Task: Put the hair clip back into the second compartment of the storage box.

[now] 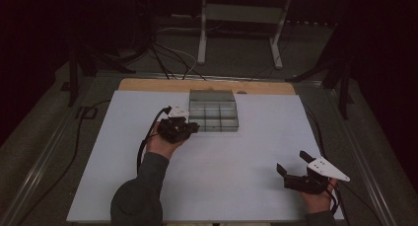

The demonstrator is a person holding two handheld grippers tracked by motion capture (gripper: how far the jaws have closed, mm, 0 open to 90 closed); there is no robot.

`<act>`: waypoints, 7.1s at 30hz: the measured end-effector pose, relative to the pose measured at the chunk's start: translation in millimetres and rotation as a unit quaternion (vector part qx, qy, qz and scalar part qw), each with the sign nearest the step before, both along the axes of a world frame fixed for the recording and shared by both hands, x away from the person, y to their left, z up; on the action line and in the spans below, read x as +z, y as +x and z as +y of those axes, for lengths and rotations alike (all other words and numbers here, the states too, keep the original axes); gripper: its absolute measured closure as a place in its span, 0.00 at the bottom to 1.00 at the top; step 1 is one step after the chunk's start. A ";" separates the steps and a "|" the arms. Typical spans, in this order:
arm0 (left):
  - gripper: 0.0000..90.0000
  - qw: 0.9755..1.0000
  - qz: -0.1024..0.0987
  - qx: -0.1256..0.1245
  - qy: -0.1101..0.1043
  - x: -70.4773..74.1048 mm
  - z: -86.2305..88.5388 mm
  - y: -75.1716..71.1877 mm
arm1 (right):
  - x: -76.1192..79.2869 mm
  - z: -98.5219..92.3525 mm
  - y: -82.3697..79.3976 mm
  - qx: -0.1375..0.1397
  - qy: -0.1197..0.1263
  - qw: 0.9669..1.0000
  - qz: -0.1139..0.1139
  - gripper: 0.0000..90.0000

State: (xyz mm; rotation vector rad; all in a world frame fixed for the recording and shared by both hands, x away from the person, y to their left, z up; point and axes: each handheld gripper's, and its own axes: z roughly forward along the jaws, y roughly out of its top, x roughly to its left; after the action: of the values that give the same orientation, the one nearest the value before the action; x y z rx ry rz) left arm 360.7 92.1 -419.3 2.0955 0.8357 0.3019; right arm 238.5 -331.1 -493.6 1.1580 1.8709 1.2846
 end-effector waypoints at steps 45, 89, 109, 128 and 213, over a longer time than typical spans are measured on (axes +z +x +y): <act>0.94 1.000 -0.012 0.024 0.003 10.7 -19.0 42.9 | -0.1 1.8 1.8 0.004 0.003 1.000 0.001 0.01; 0.94 0.998 -0.012 0.067 -0.007 11.0 -38.6 84.3 | -0.7 0.6 2.7 0.000 0.017 1.000 0.002 0.01; 0.94 0.996 0.000 0.089 0.004 -5.8 -50.1 104.2 | -1.0 -0.2 4.5 -0.001 0.022 1.000 0.002 0.01; 0.94 0.993 0.010 0.113 0.015 -17.8 -51.6 114.7 | -0.7 0.2 5.6 -0.001 0.027 1.000 0.002 0.01; 0.02 0.986 0.045 0.162 -0.010 -22.8 -19.4 111.4 | 1.8 -0.2 5.8 -0.004 0.032 0.999 -0.006 0.01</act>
State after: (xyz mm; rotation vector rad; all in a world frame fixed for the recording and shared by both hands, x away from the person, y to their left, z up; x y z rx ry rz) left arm 472.0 72.8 -442.2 1.9627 1.2310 0.3711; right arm 244.3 -331.4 -491.8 1.1868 1.8278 1.3531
